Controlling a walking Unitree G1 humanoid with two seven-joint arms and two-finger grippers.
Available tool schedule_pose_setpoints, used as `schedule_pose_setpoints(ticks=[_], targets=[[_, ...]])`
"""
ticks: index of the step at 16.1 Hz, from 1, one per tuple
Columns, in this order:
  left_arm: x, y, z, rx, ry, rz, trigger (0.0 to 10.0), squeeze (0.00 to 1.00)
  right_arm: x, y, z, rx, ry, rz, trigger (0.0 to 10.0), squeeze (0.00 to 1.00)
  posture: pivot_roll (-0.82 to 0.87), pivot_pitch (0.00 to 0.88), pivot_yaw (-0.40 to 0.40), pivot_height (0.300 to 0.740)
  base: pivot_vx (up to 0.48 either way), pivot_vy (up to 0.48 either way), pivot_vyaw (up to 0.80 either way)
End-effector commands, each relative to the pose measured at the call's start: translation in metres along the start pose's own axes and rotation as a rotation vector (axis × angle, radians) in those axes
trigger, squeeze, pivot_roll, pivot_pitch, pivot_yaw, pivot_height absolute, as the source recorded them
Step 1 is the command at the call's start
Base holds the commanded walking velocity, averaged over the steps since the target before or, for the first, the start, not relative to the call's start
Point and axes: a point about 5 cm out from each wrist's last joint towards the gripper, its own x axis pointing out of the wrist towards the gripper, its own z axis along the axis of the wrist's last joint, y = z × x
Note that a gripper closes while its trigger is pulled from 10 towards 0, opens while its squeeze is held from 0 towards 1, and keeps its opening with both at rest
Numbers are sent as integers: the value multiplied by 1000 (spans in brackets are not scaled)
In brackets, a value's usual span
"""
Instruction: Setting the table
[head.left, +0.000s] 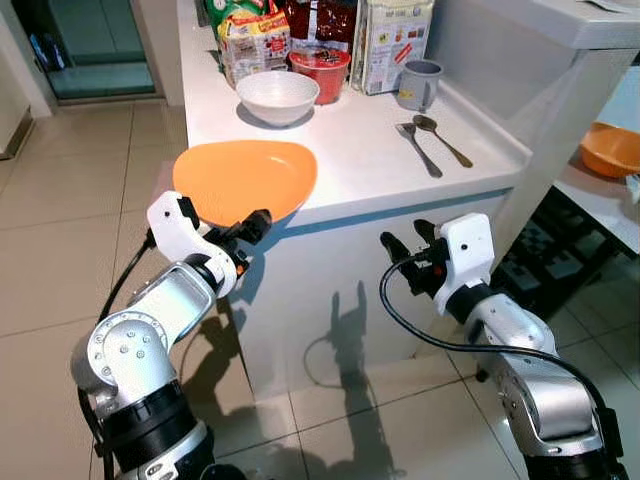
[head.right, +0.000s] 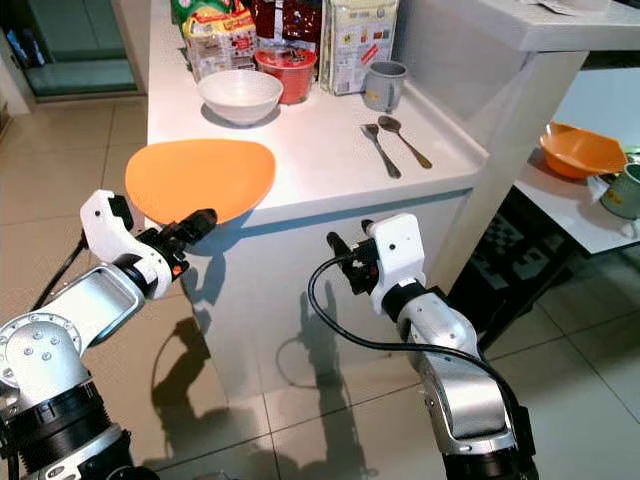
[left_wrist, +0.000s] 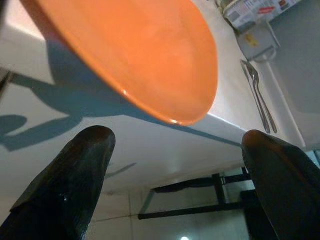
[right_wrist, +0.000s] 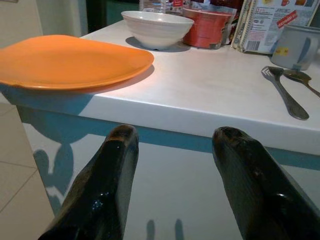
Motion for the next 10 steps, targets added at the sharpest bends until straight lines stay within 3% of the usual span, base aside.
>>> schedule_pose_setpoints(ticks=[1,2,3,10], targets=[[6,-3,-1,8,10,-4,10000,1000,0,1,2,0,0,11,10000,0,23,0,-21,740,0,0,0],[12,-2,-2,24,10,11,10000,984,0,2,1,1,1,18,10000,0,22,0,-22,740,0,0,0],[16,-1,-1,13,1,12,10000,0,0,2,2,1,2,21,10000,0,19,0,-23,740,0,0,0],[43,4,1,-70,-42,-27,10000,0,2,5,2,8,3,26,10000,0,16,0,-28,740,0,0,0]])
